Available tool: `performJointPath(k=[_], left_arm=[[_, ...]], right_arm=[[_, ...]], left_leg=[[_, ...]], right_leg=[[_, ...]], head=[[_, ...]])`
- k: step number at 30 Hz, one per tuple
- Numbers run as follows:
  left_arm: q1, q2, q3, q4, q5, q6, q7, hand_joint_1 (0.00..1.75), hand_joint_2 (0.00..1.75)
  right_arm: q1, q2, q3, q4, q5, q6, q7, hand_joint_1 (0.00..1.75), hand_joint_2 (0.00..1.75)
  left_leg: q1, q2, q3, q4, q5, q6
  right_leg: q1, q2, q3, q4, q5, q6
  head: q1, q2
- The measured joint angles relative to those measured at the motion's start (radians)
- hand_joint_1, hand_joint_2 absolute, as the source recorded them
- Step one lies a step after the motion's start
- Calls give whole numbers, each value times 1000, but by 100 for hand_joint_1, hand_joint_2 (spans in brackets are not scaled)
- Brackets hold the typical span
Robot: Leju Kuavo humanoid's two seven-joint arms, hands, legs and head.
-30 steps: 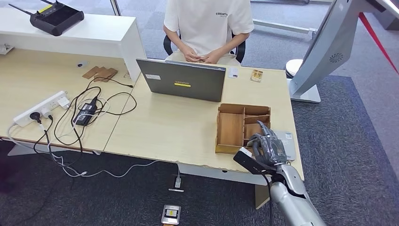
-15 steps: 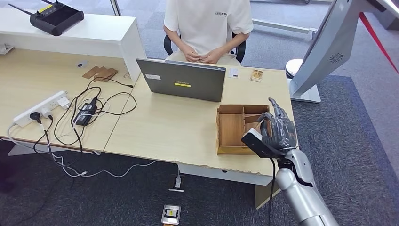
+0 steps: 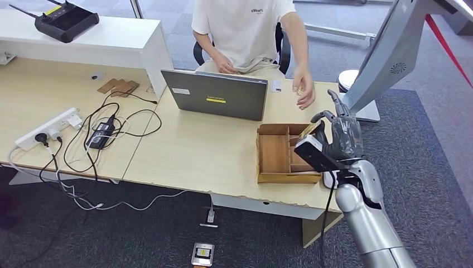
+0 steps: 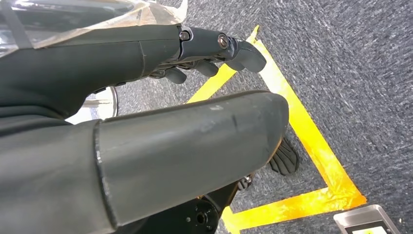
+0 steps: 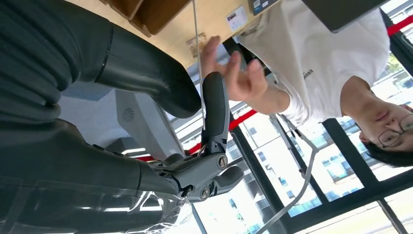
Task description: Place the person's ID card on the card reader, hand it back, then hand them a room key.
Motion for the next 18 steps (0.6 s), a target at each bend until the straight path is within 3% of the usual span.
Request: performJointPath(k=[10,18], left_arm=[[-43,-10,0,0,-37,41,35,0,0],[-75,-16,-7,0,-64,81,82,0,0]], right_arm=[[-255,91,14,239,26,-7,-63,175,175],[-446,171,44,481,130,-7,-11,175,175]], left_leg=[[0,0,-1,0,1,-1],[0,-1,-2,0,1,-1]], right_leg=[[0,0,0,1,1,0],[0,0,-2,1,1,0]], head=[[0,0],[0,0]])
